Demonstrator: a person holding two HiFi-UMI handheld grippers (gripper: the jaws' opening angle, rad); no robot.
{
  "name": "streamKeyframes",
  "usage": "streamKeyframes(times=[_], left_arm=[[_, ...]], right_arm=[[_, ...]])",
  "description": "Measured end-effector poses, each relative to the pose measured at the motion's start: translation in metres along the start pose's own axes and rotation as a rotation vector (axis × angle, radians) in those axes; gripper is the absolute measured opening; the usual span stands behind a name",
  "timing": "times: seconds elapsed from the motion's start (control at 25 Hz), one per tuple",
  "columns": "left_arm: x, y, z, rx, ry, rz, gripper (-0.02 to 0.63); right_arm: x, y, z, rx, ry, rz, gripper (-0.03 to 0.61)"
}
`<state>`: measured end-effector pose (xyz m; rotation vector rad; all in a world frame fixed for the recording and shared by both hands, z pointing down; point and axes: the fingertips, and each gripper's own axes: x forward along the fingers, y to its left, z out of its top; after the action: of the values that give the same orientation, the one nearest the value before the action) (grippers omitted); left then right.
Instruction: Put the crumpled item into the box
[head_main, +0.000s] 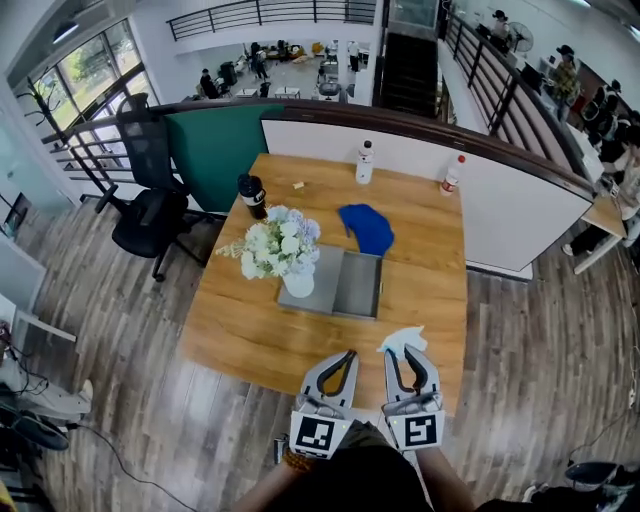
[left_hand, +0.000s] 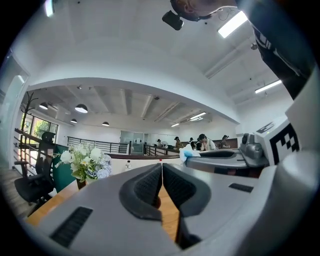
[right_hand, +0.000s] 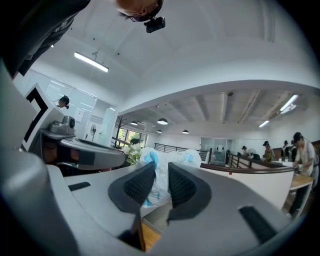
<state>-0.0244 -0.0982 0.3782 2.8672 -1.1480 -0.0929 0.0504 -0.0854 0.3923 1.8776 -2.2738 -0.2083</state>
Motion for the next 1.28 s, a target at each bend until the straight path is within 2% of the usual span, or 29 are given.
streamKeyframes(times=[0.2, 0.36, 0.52, 0.72, 1.0, 1.12, 1.28], left_arm=[[0.031, 0.003, 0.005, 0.056, 0.036, -0.023, 0.023], [0.057, -0.003, 0.012, 0.067, 0.005, -0.035, 0.023], [0.066, -0.009, 0.015, 0.045, -0.027, -0.031, 0.023], [0.071, 0.003, -0.002, -0.015, 0.011, -0.014, 0.023], [0.073, 0.005, -0.013, -0.037, -0.029, -0.091, 0.023], [0.072, 0.007, -0.024, -0.07, -0.01, -0.104, 0.023], [0.073, 0.002, -0.023, -0.067, -0.014, -0.133, 0.023]], right_arm=[[0.032, -0.029, -0.001, 0.054, -0.064, -0.025, 0.084], [0.05, -0.036, -0.015, 0.068, -0.048, 0.001, 0.084], [0.06, -0.035, -0.023, 0.062, -0.023, 0.046, 0.084], [0.065, -0.027, -0.037, 0.065, 0.038, 0.086, 0.084], [0.063, -0.02, -0.07, 0.065, 0.112, -0.004, 0.084], [0.062, -0.011, -0.082, 0.082, 0.156, -0.016, 0.084], [0.06, -0.006, -0.089, 0.062, 0.196, 0.008, 0.084]])
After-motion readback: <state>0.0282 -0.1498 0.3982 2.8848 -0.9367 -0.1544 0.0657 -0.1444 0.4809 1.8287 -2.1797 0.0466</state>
